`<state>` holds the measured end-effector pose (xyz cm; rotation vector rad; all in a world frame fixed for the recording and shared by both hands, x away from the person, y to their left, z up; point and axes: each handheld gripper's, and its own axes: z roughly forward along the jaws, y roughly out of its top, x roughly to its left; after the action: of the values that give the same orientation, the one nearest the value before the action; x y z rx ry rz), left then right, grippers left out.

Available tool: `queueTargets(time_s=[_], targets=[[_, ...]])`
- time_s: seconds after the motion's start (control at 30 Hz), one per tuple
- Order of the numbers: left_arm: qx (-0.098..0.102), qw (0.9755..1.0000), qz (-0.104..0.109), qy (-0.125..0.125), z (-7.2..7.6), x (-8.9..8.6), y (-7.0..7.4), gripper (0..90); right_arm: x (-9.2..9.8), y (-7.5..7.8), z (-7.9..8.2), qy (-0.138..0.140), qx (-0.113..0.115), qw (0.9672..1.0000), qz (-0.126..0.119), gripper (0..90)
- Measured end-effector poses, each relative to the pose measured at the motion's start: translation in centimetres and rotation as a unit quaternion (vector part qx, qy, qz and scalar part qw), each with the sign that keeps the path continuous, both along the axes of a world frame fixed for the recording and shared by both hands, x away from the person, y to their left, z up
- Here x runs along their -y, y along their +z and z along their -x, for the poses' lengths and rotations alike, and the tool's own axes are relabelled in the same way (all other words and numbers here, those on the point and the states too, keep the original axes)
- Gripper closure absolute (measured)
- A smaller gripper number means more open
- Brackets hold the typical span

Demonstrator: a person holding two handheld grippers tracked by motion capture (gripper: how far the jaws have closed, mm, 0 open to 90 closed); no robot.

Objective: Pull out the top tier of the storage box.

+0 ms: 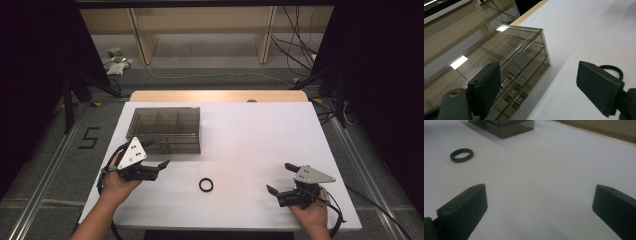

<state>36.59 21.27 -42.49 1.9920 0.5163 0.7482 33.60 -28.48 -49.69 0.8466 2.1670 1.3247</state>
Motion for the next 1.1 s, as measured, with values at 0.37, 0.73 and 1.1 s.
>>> queueTargets(time_s=[0.37,0.73,1.1], targets=[[0.039,0.9985,-0.038,0.000,0.4,0.2,0.1,22.3,0.0,0.0,0.0,-0.002,0.001,1.0000,0.000,1.1],[0.114,0.9850,-0.122,0.043,1.2,1.1,-0.8,36.4,0.0,0.0,0.1,0.000,0.005,1.0000,0.000,1.1],[0.174,0.9682,-0.169,0.059,1.8,1.9,-1.9,40.8,0.0,0.1,0.2,0.001,0.006,1.0000,0.000,1.1]])
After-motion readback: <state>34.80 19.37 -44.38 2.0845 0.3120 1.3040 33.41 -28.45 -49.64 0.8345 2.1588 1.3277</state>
